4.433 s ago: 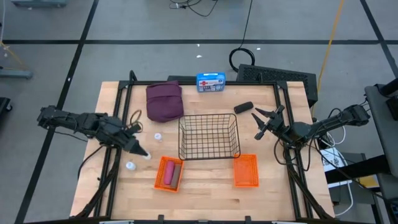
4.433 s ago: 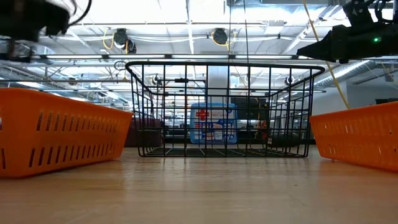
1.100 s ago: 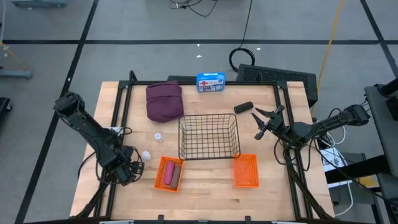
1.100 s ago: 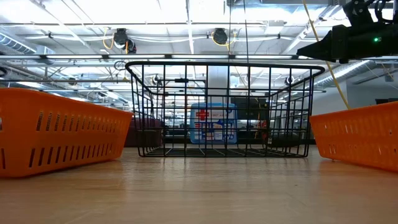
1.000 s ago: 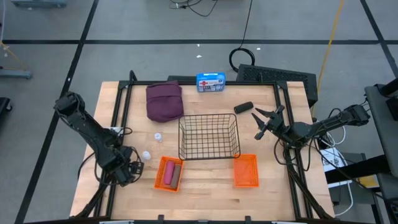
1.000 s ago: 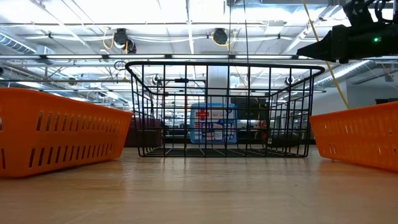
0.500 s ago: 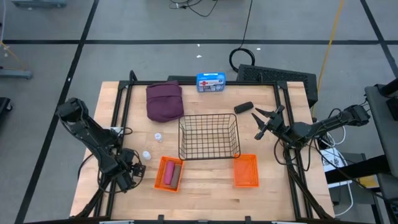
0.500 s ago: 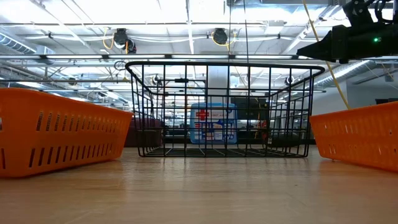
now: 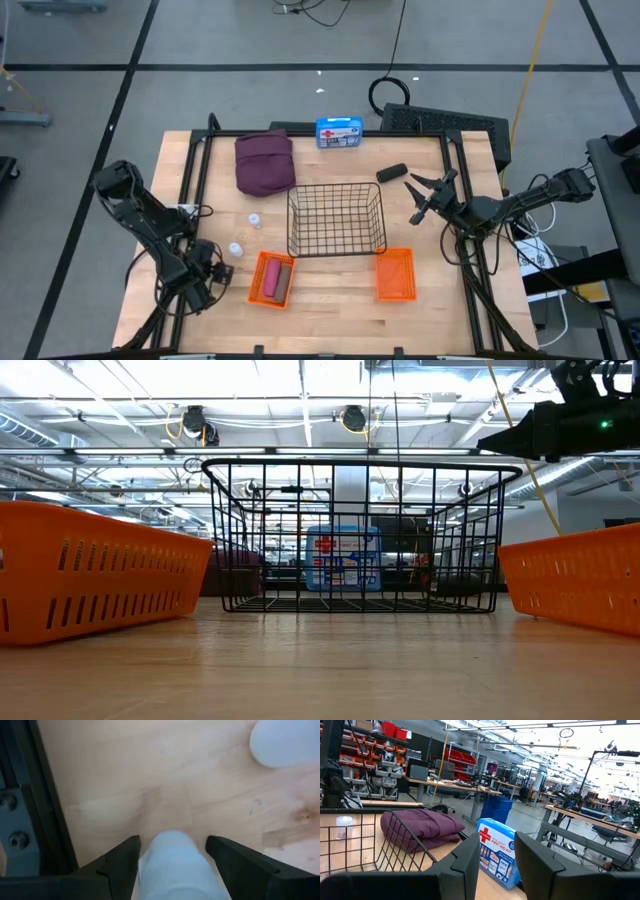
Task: Pick & Place Medicine items
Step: Put the bottom white pill bottle into the right orange basket
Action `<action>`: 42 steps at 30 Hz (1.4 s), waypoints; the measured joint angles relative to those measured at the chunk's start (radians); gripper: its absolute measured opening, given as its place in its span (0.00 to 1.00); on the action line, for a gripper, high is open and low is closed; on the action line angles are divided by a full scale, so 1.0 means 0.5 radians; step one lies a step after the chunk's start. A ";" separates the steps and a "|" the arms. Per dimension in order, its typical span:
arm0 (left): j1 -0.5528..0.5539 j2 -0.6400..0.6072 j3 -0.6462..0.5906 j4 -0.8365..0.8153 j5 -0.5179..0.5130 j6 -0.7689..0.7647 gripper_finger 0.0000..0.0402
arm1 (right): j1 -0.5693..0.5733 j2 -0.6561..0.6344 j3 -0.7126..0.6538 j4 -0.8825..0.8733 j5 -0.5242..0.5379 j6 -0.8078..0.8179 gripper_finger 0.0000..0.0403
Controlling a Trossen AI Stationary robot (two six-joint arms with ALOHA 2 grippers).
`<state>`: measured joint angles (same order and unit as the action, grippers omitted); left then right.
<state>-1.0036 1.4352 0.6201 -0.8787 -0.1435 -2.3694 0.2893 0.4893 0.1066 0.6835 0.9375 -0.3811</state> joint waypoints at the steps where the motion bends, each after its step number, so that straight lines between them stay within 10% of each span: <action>1: 0.001 0.000 0.000 0.002 -0.010 0.002 0.64 | 0.001 0.000 0.000 -0.001 0.000 0.000 0.27; 24: -0.009 -0.007 0.002 0.073 0.145 0.005 0.42 | 0.000 0.000 0.000 -0.008 0.000 0.000 0.27; 42: 0.264 -0.318 0.444 -0.238 -0.414 0.480 0.37 | 0.000 0.000 0.000 -0.014 0.000 0.000 0.27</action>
<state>-0.8715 1.2762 0.8421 -0.9977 -0.3507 -2.1297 0.2893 0.4892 0.1066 0.6766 0.9375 -0.3809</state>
